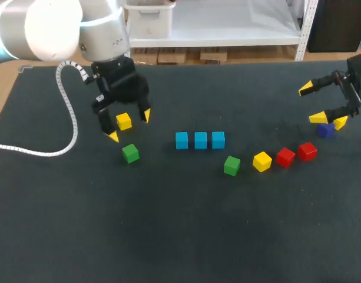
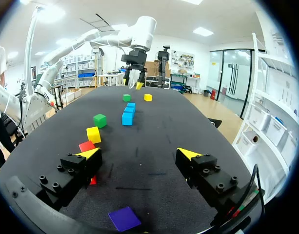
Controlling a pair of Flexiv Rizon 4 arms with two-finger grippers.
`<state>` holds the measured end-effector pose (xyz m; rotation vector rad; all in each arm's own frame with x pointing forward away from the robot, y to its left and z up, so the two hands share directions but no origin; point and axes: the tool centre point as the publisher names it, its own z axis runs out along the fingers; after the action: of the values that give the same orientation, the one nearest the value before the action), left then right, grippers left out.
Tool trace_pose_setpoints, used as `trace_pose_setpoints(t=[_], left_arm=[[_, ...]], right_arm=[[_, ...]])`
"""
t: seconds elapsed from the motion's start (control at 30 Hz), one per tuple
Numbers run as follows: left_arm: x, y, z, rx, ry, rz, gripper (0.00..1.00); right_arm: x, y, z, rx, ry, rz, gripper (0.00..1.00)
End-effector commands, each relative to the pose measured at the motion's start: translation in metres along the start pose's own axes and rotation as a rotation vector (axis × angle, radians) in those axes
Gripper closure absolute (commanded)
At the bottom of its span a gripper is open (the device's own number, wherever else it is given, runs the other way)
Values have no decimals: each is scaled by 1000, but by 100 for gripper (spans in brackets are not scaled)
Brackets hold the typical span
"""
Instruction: Place the blue cubes, place green cubes on the blue cubes, place the yellow cubes on the green cubes, then place the red cubes on the yellow cubes, and place purple cube on the red cubes.
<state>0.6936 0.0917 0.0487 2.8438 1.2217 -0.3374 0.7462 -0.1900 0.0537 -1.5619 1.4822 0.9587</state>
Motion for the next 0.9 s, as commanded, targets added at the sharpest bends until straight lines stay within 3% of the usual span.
trace_pose_setpoints(t=[0.03, 0.5, 0.57, 0.8, 0.9], left_arm=[[0, -3, 8, 5, -9, -2, 0], [4, -15, 32, 7, -12, 15, 0], [6, -16, 36, 10, -9, 10, 17], [7, -18, 45, 16, -12, 20, 21], [8, -18, 48, 15, -11, 19, 17]], right_arm=[[0, 1, 0, 2, 1, -1, 0], [0, 1, 0, 2, 1, -1, 0], [0, 1, 0, 2, 1, -1, 0], [0, 1, 0, 2, 1, -1, 0], [0, 1, 0, 2, 1, -1, 0]])
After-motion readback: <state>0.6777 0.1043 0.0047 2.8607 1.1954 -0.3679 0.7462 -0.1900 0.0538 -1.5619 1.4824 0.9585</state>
